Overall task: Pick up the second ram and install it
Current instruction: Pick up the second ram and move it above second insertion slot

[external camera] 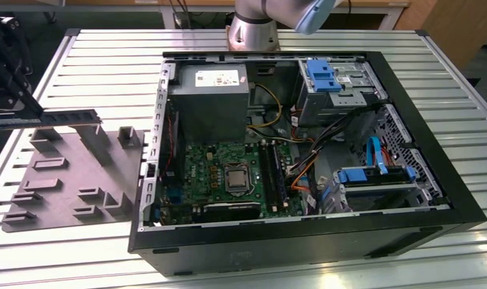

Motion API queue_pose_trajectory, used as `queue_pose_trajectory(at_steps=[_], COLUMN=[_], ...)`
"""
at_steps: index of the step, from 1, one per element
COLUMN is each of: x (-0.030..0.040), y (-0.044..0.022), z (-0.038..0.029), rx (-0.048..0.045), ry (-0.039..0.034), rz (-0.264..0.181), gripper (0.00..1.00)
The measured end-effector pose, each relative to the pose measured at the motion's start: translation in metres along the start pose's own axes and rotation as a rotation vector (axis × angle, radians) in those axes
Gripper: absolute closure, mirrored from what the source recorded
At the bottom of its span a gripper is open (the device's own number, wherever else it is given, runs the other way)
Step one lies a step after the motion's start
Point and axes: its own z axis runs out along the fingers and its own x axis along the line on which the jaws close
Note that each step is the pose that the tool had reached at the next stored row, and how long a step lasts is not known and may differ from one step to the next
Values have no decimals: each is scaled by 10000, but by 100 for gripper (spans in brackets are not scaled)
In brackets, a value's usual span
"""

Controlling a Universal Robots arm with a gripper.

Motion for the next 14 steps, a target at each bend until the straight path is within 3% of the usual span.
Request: queue_pose_trajectory(at_steps=[14], x=[1], y=[-160], z=[-5], rx=[1], ry=[-1], rz=[0], gripper=[89])
